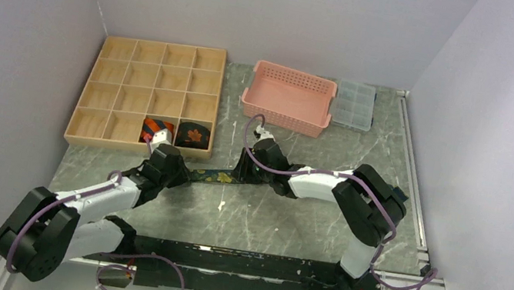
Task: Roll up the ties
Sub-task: Flatten out the tie at the center of the board, then roll the tie at the center of the board.
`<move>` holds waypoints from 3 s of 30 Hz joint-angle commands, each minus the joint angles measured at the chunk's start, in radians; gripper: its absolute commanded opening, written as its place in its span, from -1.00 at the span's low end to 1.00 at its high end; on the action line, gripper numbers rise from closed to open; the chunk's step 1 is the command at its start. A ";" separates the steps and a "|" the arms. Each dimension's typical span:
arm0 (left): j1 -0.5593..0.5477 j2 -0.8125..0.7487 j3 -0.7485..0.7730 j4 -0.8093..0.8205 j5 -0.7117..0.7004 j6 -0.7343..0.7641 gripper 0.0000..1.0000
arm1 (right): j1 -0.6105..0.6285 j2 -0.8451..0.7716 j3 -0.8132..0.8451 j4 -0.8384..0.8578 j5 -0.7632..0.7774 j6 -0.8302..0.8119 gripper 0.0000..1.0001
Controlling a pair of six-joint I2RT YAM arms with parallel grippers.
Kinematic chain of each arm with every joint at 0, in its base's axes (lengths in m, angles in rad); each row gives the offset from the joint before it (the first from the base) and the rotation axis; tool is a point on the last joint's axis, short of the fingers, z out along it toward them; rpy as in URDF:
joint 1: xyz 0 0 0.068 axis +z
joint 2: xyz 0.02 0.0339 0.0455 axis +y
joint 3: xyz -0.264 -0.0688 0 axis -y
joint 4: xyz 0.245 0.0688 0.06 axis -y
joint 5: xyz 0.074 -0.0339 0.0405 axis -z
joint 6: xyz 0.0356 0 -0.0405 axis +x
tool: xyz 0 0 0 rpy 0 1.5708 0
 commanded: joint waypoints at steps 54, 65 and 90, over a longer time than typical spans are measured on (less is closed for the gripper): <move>-0.173 -0.119 0.230 -0.243 -0.007 0.117 -0.94 | 0.149 0.261 0.334 -0.196 -0.031 -0.019 -1.00; -0.318 0.073 0.361 -0.286 -0.164 0.144 -0.94 | 0.109 0.090 0.114 0.051 -0.022 0.065 -1.00; -0.332 0.008 0.307 -0.300 -0.255 0.126 -0.94 | 0.064 -0.165 0.040 -0.301 0.287 -0.160 0.01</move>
